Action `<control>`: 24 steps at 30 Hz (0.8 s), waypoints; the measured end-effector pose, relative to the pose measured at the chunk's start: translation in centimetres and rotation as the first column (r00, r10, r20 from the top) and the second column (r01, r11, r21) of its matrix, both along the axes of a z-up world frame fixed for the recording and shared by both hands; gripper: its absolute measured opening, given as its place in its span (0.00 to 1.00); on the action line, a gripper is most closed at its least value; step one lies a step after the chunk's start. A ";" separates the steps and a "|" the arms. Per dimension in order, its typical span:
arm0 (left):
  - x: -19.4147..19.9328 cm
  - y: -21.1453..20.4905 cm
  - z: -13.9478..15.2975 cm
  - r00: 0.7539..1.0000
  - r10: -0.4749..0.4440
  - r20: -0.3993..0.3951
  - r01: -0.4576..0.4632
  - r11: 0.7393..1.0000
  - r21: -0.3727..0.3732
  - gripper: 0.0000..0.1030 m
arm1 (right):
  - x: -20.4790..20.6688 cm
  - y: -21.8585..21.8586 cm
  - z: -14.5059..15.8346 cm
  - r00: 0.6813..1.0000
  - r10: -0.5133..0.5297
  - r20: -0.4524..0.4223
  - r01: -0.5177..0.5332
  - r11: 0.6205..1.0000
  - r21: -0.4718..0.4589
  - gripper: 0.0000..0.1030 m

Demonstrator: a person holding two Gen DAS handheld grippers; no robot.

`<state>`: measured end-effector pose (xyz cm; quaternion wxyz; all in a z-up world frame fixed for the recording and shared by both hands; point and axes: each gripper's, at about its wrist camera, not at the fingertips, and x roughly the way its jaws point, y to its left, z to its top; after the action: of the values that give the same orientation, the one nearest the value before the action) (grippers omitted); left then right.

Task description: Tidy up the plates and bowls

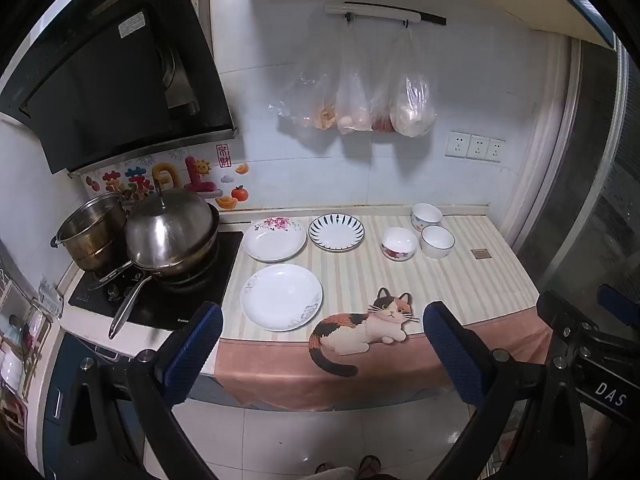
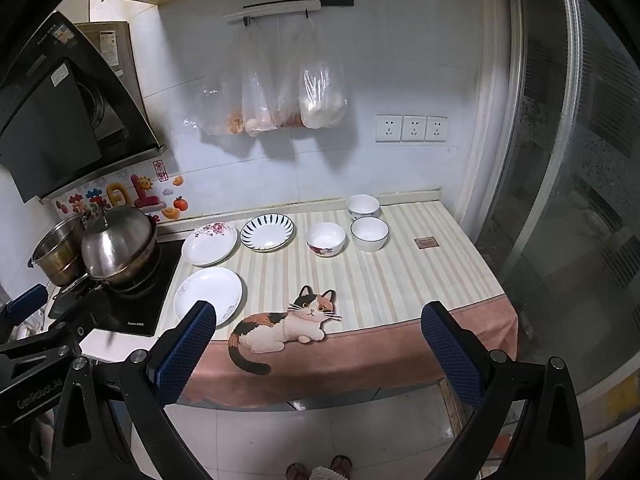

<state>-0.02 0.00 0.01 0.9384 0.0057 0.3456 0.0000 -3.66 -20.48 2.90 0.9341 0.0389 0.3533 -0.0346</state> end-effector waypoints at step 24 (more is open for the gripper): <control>0.2 -0.6 0.8 1.000 -0.008 -0.002 0.008 1.000 -0.006 1.00 | -0.2 -1.1 0.2 1.000 -0.003 0.003 0.003 1.000 -0.009 1.00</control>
<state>0.21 -0.63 0.80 0.9380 0.0042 0.3466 -0.0048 -3.89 -21.63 3.14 0.9346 0.0353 0.3519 -0.0376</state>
